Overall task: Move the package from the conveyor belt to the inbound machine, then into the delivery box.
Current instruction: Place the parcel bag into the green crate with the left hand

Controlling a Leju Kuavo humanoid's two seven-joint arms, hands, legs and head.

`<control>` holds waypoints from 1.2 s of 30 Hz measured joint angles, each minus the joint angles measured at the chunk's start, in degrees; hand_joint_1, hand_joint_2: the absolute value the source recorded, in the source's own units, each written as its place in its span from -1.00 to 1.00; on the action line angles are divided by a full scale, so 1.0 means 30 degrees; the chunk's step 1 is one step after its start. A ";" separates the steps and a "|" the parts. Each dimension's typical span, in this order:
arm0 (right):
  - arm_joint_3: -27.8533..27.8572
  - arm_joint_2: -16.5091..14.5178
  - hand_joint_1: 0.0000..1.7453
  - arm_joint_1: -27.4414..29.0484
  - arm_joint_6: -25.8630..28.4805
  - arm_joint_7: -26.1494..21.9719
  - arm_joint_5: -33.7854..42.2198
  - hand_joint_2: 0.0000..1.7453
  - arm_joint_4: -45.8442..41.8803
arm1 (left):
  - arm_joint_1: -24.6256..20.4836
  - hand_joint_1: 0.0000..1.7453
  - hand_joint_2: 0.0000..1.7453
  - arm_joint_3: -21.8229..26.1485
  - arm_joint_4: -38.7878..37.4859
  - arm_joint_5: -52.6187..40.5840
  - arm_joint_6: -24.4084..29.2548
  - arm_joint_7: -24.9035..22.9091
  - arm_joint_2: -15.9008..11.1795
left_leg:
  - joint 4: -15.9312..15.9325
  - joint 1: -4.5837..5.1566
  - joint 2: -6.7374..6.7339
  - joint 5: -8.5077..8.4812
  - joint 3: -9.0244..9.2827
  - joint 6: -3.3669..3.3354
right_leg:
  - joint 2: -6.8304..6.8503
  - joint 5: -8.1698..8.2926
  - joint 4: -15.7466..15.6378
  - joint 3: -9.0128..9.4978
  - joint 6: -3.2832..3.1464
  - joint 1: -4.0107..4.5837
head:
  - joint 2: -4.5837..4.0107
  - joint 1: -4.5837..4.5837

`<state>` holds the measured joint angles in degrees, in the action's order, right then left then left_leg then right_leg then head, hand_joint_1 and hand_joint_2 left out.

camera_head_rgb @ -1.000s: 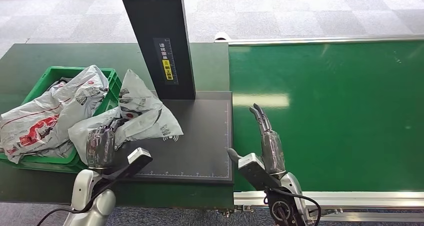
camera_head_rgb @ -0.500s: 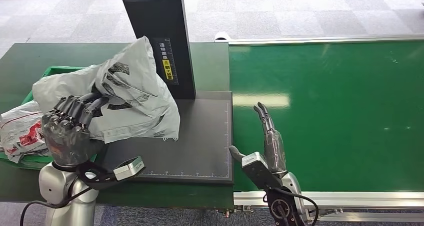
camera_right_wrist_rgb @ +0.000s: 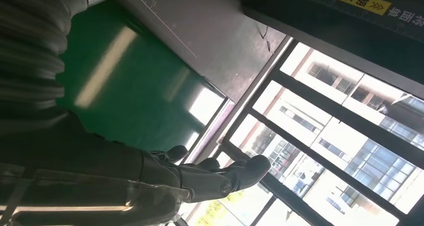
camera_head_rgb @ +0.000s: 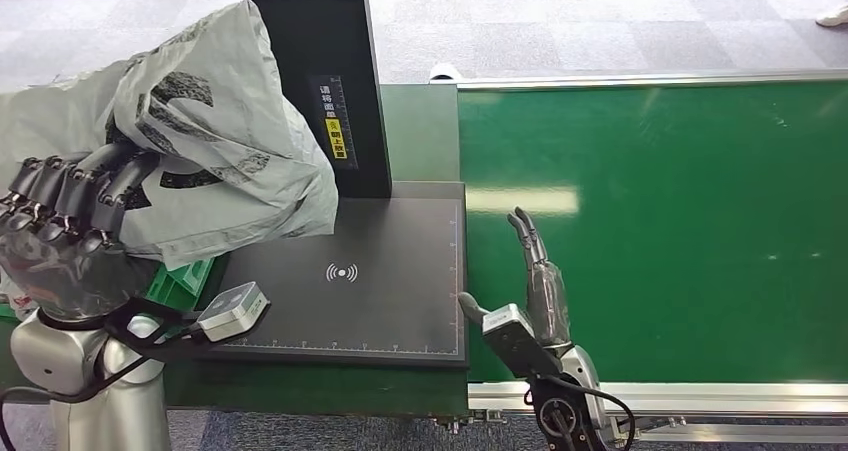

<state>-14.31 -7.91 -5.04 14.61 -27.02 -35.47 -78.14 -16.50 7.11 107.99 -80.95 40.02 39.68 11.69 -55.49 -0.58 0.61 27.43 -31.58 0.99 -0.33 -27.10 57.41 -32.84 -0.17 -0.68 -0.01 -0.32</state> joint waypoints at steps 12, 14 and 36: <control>0.0040 -0.0005 -1.00 0.0332 -0.0134 0.0697 -0.0468 1.00 -0.0610 | -0.4414 1.00 1.00 -0.1817 -0.7996 -0.2922 -0.0040 -1.4590 -0.4814 | 0.0000 -0.0043 -0.0003 -0.0028 0.0029 0.0024 | 0.0010 0.0015 0.0011 0.0022 -0.0024 0.0050 | -0.0004 0.0000; 0.0046 -0.0009 -1.00 0.0385 -0.0191 0.0767 -0.0526 1.00 -0.0776 | -0.5023 1.00 1.00 -0.2300 -0.9613 -0.2969 -0.0044 -1.4836 -0.5365 | -0.0004 -0.0040 -0.0050 -0.0030 0.0024 0.0025 | -0.0029 0.0023 0.0016 0.0016 -0.0029 0.0048 | -0.0002 0.0006; 0.0322 -0.0016 -1.00 0.1139 -0.1233 0.1237 -0.1421 1.00 -0.1978 | -1.3560 1.00 1.00 -0.2785 -2.5053 -0.2966 -1.4009 -1.8149 -0.8577 | -0.0024 -0.0047 -0.0114 -0.0020 -0.0037 0.0025 | -0.0100 0.0034 0.0020 0.0019 -0.0036 0.0056 | -0.0004 0.0007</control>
<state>-13.34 -7.96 -1.62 10.91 -23.31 -39.74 -84.08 -57.18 -1.25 32.83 -89.84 -2.01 -14.77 -14.04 -55.56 -0.72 0.27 27.37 -31.69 1.06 -0.63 -26.99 57.47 -32.78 -0.28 -0.51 -0.02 -0.30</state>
